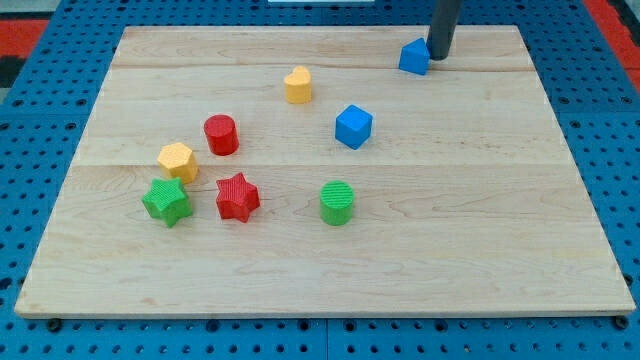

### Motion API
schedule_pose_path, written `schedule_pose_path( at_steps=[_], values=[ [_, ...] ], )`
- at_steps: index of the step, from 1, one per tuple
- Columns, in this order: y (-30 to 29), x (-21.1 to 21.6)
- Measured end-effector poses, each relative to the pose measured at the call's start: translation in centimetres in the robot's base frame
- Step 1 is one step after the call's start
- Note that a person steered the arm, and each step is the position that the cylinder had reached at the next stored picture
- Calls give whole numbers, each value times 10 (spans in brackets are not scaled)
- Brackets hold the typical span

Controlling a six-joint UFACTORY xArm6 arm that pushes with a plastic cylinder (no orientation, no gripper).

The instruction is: Push the yellow heart into left of the blue triangle

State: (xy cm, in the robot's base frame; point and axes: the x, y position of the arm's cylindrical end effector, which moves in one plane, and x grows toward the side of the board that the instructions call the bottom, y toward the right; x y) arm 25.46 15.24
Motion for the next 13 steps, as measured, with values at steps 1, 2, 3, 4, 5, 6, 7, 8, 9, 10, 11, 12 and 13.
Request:
schedule_pose_path(
  at_steps=[1,2,3,4,5,6,7,8,9,10,11,12,13],
  values=[
    [-19,1],
    [-54,1],
    [-41,34],
    [-54,59],
    [-106,60],
    [-135,67],
    [-140,78],
    [-175,80],
    [-202,81],
    [-223,75],
    [-243,64],
    [-251,54],
    [-249,46]
  ],
)
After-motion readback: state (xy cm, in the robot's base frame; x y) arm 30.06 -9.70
